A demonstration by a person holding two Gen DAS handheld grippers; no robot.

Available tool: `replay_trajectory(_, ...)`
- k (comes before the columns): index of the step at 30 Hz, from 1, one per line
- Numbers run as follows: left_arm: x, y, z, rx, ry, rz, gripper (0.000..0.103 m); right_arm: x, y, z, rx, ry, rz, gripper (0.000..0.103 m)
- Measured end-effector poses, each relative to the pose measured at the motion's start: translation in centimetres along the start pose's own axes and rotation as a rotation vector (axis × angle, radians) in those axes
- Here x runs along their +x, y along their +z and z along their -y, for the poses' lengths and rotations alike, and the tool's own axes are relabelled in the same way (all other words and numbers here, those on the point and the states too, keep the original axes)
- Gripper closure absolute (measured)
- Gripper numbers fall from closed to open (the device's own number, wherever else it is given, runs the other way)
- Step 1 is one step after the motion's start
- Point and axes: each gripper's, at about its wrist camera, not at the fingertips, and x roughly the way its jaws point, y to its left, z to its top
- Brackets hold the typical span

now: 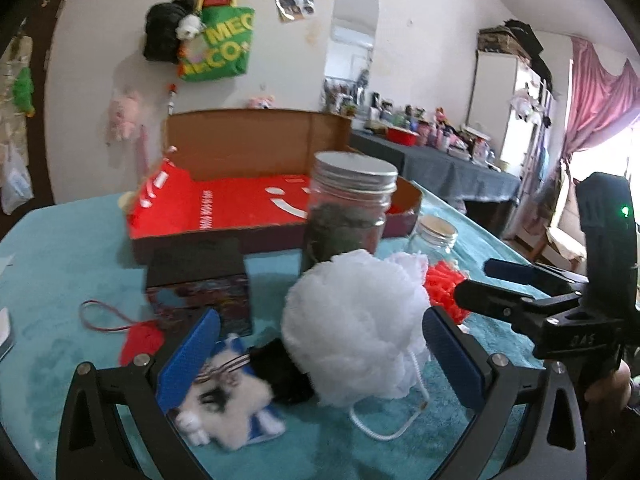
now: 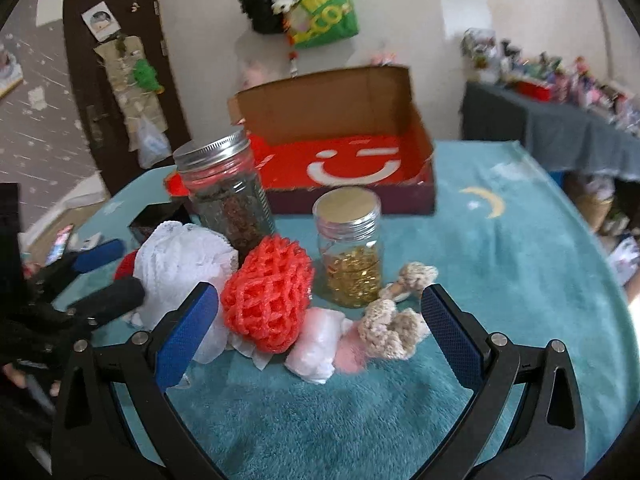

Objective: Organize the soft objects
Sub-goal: 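Grasp the white mesh pouf with the left tool while the right tool grasps the red mesh pouf, then carry both poufs over the red-lined box with both tools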

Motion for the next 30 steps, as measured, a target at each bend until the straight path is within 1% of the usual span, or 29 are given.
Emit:
replay_trajectory(1, 0.2, 0.1, 0.3, 0.008, -0.007, -0.008, 0.006, 0.2, 0.1, 0.0, -0.005, 0.022, -0.008, 0.001)
replay_trajectory(2, 0.5, 0.1, 0.7, 0.024, -0.016, -0.021, 0.013, 0.4, 0.2, 0.0, -0.015, 0.049, -0.016, 0.002)
replay_trajectory(3, 1.0, 0.2, 0.8, 0.038, -0.024, -0.038, 0.019, 0.6, 0.2, 0.0, -0.024, 0.078, -0.028, 0.007)
replay_trajectory(4, 1.4, 0.2, 1.1, 0.049, -0.036, -0.058, 0.024, 1.0, 0.1, -0.1, -0.03, 0.108, -0.051, 0.014)
replay_trajectory(5, 1.7, 0.0, 1.3, 0.055, -0.058, -0.077, 0.033, 1.3, 0.0, -0.2, -0.032, 0.122, -0.066, 0.018)
replay_trajectory(6, 2.0, 0.0, 1.4, 0.06, -0.073, -0.093, 0.036, 1.7, -0.2, -0.5, -0.037, 0.149, -0.094, 0.031)
replay_trajectory(7, 2.2, 0.0, 1.5, 0.067, -0.075, -0.1, 0.039, 2.0, -0.2, -0.7, -0.042, 0.166, -0.107, 0.047)
replay_trajectory(8, 2.1, -0.1, 1.7, 0.075, -0.072, -0.094, 0.044, 2.3, -0.3, -0.9, -0.049, 0.182, -0.122, 0.056)
replay_trajectory(9, 2.0, -0.2, 1.7, 0.08, -0.077, -0.092, 0.049, 2.4, -0.5, -1.3, -0.063, 0.192, -0.136, 0.061)
replay_trajectory(10, 1.7, -0.2, 1.8, 0.078, -0.081, -0.088, 0.051, 2.3, -0.6, -1.5, -0.073, 0.187, -0.126, 0.064)
replay_trajectory(12, 1.4, -0.3, 1.8, 0.084, -0.081, -0.082, 0.059, 1.6, -0.6, -1.9, -0.093, 0.175, -0.094, 0.066)
replay_trajectory(15, 1.0, -0.3, 1.8, 0.097, -0.072, -0.071, 0.065, 0.9, -0.8, -2.1, -0.091, 0.16, -0.065, 0.067)
replay_trajectory(17, 0.8, -0.1, 1.7, 0.099, -0.072, -0.068, 0.067, 0.6, -0.7, -1.9, -0.08, 0.155, -0.061, 0.067)
replay_trajectory(23, -0.4, 0.2, 1.2, 0.078, -0.082, -0.046, 0.069, -0.7, -0.5, -2.3, -0.086, 0.122, -0.017, 0.067)
replay_trajectory(30, -2.3, 0.8, 0.3, 0.063, -0.068, -0.007, 0.07, -2.5, -0.5, -2.6, -0.092, 0.1, 0.021, 0.067)
